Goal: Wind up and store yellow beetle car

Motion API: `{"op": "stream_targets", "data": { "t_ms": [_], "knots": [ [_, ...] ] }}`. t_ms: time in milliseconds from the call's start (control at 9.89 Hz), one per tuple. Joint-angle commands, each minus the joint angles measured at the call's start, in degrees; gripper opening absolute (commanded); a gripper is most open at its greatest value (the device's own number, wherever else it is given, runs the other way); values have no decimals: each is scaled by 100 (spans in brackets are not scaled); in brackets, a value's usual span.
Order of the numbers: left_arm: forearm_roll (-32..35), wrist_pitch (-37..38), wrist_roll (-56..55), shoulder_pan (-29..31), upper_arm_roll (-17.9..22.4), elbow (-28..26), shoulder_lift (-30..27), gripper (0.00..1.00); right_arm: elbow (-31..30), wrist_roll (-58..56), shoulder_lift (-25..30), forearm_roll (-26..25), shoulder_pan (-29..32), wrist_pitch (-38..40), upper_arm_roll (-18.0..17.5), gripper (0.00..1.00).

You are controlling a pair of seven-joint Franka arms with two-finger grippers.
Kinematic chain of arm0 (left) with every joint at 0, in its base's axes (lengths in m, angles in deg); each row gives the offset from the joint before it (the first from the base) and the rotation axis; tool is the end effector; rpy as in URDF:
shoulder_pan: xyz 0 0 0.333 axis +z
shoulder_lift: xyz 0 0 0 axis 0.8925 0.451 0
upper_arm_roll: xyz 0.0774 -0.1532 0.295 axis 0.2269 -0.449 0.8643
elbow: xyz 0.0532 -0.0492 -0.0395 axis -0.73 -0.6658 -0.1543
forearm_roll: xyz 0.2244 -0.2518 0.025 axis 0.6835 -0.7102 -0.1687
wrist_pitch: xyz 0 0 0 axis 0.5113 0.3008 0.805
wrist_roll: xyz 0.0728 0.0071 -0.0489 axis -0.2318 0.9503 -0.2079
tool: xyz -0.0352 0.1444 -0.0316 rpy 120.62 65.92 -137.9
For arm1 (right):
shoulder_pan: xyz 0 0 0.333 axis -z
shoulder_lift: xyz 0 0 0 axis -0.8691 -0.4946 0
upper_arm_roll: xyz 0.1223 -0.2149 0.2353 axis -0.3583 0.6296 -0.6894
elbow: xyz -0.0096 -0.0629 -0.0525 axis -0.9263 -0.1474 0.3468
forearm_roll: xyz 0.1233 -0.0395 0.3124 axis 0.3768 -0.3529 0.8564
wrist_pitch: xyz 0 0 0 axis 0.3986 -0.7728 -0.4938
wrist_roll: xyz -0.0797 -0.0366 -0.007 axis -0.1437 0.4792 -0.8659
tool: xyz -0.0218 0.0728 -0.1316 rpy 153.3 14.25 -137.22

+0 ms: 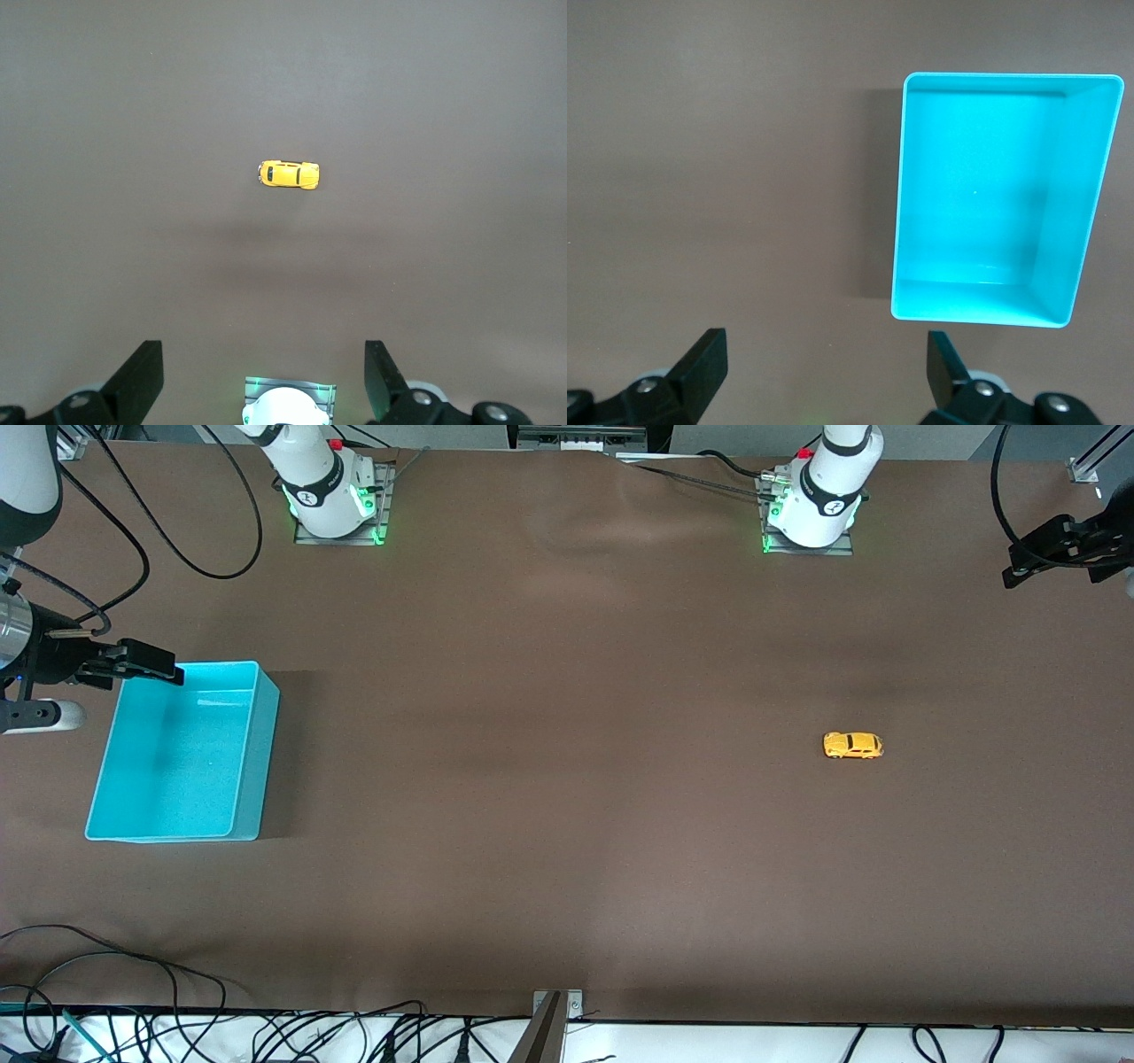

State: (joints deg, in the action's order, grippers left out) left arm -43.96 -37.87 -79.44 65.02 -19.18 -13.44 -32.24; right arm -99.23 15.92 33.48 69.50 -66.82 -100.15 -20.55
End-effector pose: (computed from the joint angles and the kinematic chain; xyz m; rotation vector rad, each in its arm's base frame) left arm 0.4519 0.0091 0.6412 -3.0993 -0.1052 0.1978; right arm 0.5533 0.0066 0.5471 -3.0735 -0.0782 0.2242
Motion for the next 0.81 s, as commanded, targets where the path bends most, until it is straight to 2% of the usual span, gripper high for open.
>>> {"op": "stream_targets", "data": {
  "t_ms": [0, 202, 303, 708],
  "knots": [
    [-65, -103, -41, -8, -148, 106, -24, 100, 26, -20, -42, 105, -13, -17, 39, 100],
    [-117, -557, -15, 80, -149, -87, -51, 100, 26, -20, -42, 105, -13, -17, 39, 100],
    [-179, -1039, -6, 80, -149, -576, 18, 100, 26, -20, -42, 114, -13, -17, 39, 100],
    [-135, -1316, 29, 221, -114, -913, 98, 100, 26, -20, -77, 122, -13, -17, 39, 100]
  ]
}}
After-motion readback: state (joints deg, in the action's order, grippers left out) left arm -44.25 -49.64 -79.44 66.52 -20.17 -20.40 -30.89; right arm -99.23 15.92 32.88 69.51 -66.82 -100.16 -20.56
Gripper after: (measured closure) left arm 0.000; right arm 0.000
